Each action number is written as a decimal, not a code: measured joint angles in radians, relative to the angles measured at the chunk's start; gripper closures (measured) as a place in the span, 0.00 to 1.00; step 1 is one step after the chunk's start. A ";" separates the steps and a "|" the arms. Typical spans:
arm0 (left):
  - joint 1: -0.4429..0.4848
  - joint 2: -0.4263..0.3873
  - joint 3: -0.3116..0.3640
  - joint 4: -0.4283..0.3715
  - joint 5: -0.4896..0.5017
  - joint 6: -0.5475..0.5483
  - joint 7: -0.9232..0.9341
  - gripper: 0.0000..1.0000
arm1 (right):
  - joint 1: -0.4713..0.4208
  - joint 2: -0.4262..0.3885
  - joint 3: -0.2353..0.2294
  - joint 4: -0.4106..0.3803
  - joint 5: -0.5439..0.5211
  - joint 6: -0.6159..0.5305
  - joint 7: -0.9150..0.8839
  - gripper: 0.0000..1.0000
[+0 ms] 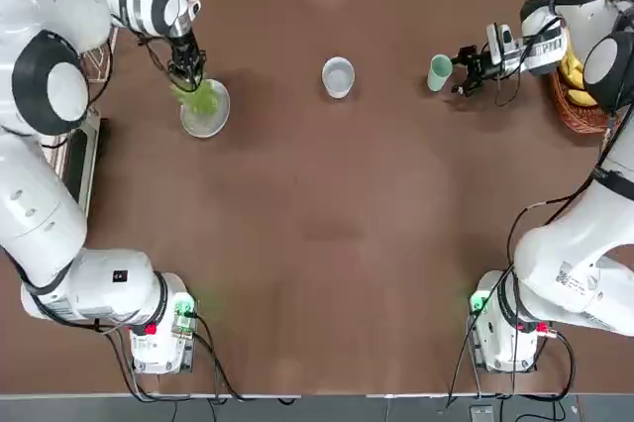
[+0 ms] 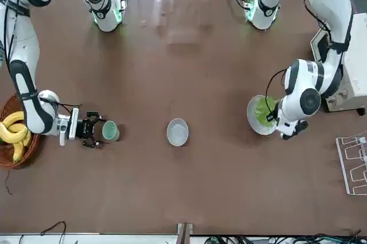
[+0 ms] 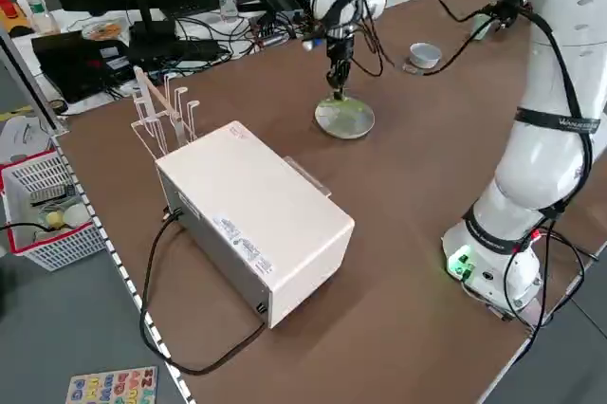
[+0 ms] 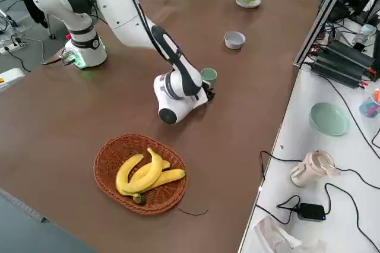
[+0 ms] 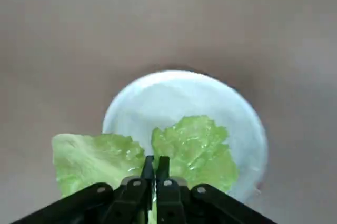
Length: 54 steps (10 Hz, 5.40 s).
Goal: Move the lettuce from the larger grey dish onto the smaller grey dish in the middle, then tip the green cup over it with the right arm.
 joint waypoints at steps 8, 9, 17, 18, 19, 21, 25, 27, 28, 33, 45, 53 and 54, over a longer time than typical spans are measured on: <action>-0.279 0.223 -0.149 0.455 0.001 -0.093 -0.489 0.96 | 0.019 0.001 0.023 -0.026 0.000 0.031 -0.016 0.00; -0.335 0.274 -0.144 0.502 0.002 -0.067 -0.511 0.96 | 0.023 0.001 0.028 -0.027 0.000 0.034 -0.016 0.00; -0.557 0.452 -0.053 0.586 0.002 0.373 -0.603 0.96 | 0.030 0.043 0.071 -0.031 0.008 0.060 -0.016 0.02; -0.556 0.467 -0.052 0.588 0.002 0.409 -0.614 0.96 | 0.030 0.047 0.078 -0.031 0.010 0.062 -0.016 0.02; -0.553 0.477 -0.051 0.592 0.002 0.420 -0.616 0.96 | 0.028 0.048 0.087 -0.031 0.012 0.062 -0.016 0.01; -0.551 0.481 -0.046 0.593 0.002 0.421 -0.617 0.95 | 0.013 0.048 0.105 -0.031 0.012 0.056 -0.016 0.01; -0.551 0.495 -0.042 0.593 0.002 0.421 -0.618 0.71 | -0.001 0.048 0.115 -0.031 0.012 0.047 -0.014 0.32; -0.552 0.502 -0.042 0.593 0.002 0.422 -0.618 0.64 | -0.001 0.048 0.119 -0.030 0.030 0.047 0.001 0.32; -0.552 0.502 -0.042 0.595 0.002 0.423 -0.618 0.63 | 0.001 0.048 0.125 -0.028 0.039 0.047 0.017 0.32; -0.541 0.440 -0.043 0.627 0.002 0.369 -0.623 0.01 | 0.070 -0.003 0.129 -0.010 0.062 0.085 0.193 0.32; 0.052 -0.075 -0.191 0.465 -0.031 -0.389 -0.010 0.00 | 0.439 -0.209 -0.007 -0.001 0.064 0.367 0.557 0.32; 0.144 -0.238 -0.079 0.444 -0.073 -0.496 0.569 0.00 | 0.726 -0.222 -0.113 -0.001 0.068 0.538 0.858 0.32; 0.078 -0.246 0.006 0.480 -0.074 -0.518 0.603 0.00 | 0.793 -0.225 -0.163 -0.001 0.068 0.546 0.907 0.32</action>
